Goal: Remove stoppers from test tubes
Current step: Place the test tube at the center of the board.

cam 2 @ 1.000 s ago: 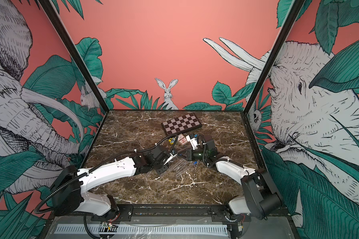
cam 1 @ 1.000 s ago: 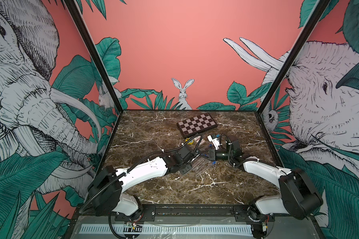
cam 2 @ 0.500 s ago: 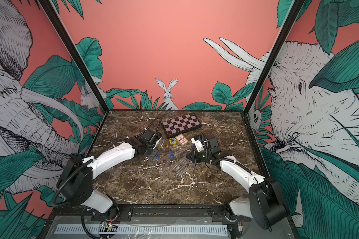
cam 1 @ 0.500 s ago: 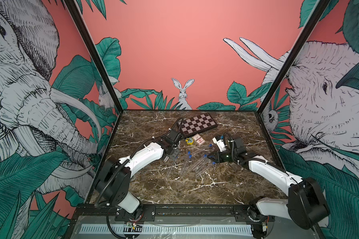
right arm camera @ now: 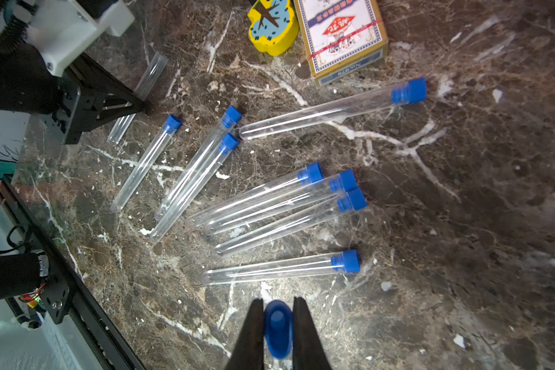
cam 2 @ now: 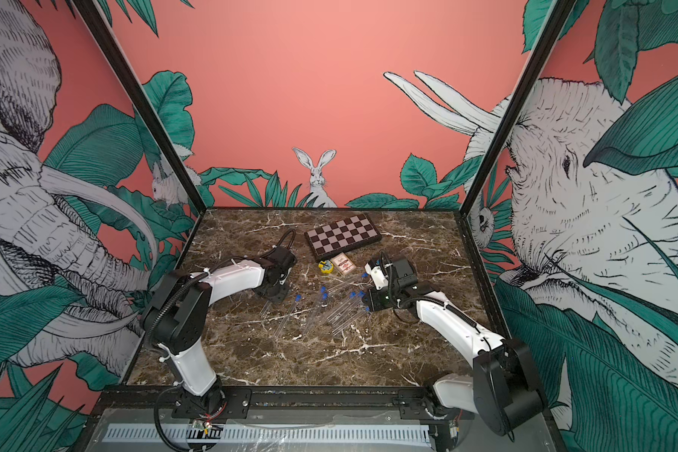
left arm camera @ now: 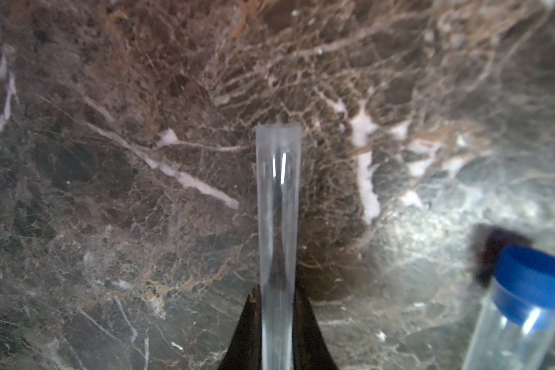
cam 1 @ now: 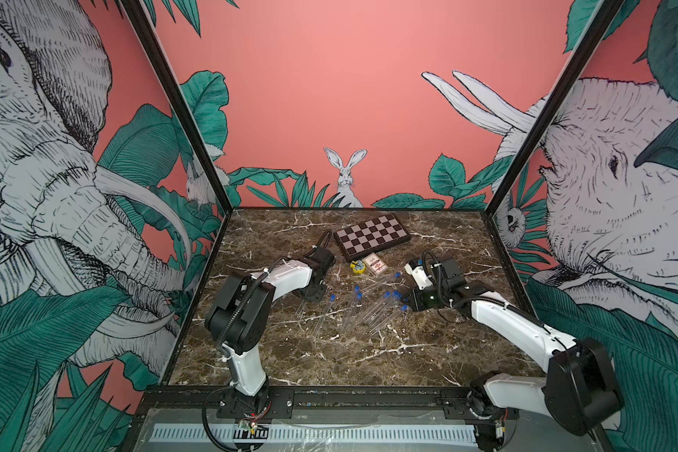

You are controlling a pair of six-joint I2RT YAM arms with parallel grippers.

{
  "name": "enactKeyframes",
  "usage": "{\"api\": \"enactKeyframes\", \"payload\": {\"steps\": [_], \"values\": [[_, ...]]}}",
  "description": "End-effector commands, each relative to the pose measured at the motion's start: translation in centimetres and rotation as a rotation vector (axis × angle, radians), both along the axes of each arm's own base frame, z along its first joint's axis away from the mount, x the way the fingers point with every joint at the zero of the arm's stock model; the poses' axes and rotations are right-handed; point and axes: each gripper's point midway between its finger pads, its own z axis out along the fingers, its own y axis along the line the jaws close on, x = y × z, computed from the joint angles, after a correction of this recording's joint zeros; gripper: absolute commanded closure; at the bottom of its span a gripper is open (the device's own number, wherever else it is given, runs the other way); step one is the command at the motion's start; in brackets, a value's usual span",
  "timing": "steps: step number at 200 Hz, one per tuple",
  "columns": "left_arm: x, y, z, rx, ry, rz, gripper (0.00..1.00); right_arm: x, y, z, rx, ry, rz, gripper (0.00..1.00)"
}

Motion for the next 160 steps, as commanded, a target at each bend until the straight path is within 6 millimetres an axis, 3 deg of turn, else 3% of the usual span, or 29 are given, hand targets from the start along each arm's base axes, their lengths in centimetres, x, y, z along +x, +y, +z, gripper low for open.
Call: {"api": "enactKeyframes", "payload": {"steps": [1,21,56,85,116,160], "values": [[0.2,-0.3,0.0,-0.027,0.02,0.024,0.96,0.5,-0.6,0.2,-0.043,-0.024,-0.006,1.0],[0.0,-0.4,-0.6,-0.03,0.043,0.018,0.93,0.5,-1.2,-0.1,-0.088,-0.014,-0.012,0.99],[-0.2,-0.5,-0.6,-0.044,0.044,0.018,0.79,0.8,-2.4,-0.3,-0.156,-0.019,-0.035,0.99],[-0.2,-0.6,0.3,-0.05,0.038,0.011,0.76,1.0,-4.6,-1.2,-0.26,-0.008,-0.067,0.98],[-0.1,-0.8,1.2,-0.065,0.017,0.002,0.62,1.3,-7.2,-2.6,-0.375,0.026,-0.107,0.98],[0.2,-0.9,3.2,-0.081,-0.018,-0.009,0.48,1.8,-9.4,-5.1,-0.456,0.104,-0.129,0.97]]}}
